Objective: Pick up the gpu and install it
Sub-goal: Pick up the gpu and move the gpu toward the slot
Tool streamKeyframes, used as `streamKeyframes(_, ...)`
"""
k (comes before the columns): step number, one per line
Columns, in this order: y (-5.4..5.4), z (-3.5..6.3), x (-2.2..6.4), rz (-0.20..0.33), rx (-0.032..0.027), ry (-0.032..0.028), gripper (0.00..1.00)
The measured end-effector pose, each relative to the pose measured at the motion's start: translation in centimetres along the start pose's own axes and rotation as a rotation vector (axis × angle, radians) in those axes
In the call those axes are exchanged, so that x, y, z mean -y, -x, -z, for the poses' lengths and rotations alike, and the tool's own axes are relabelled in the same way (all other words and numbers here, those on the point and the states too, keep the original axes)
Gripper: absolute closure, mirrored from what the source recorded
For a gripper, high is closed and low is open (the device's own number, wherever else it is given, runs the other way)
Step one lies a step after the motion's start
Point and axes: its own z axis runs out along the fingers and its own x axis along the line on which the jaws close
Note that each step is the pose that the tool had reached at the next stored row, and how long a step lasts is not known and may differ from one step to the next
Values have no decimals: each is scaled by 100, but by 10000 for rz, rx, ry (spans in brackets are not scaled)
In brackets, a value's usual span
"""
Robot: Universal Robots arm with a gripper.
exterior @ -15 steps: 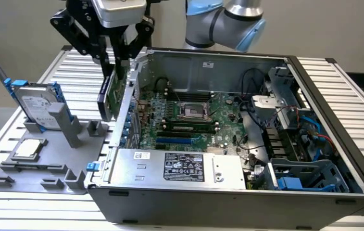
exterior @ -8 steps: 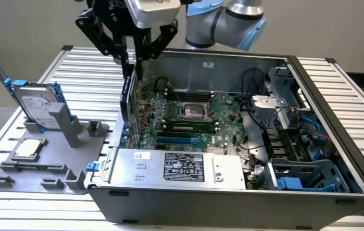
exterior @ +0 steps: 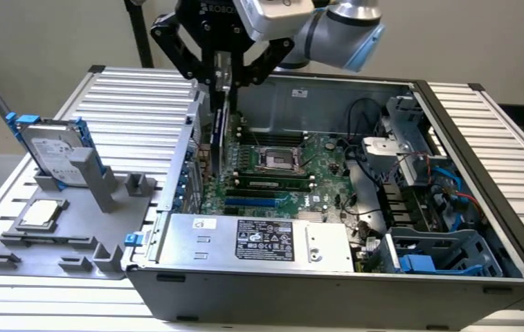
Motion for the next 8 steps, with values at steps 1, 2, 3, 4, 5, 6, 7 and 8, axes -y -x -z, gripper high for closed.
streamKeyframes(1,35,-6,-17,0,-1,-8,73)
streamKeyframes(2,71,-14,-39,0,0,-18,73)
streamKeyframes(3,101,-25,-61,-1,0,-30,73)
streamKeyframes(4,130,-38,-87,-1,0,-45,73)
streamKeyframes(5,159,-53,-115,-2,1,-58,73)
streamKeyframes(6,186,-66,-141,-2,1,-71,73)
streamKeyframes(7,214,-80,-169,-2,1,-84,73)
streamKeyframes(8,241,-95,-196,-3,1,-96,73)
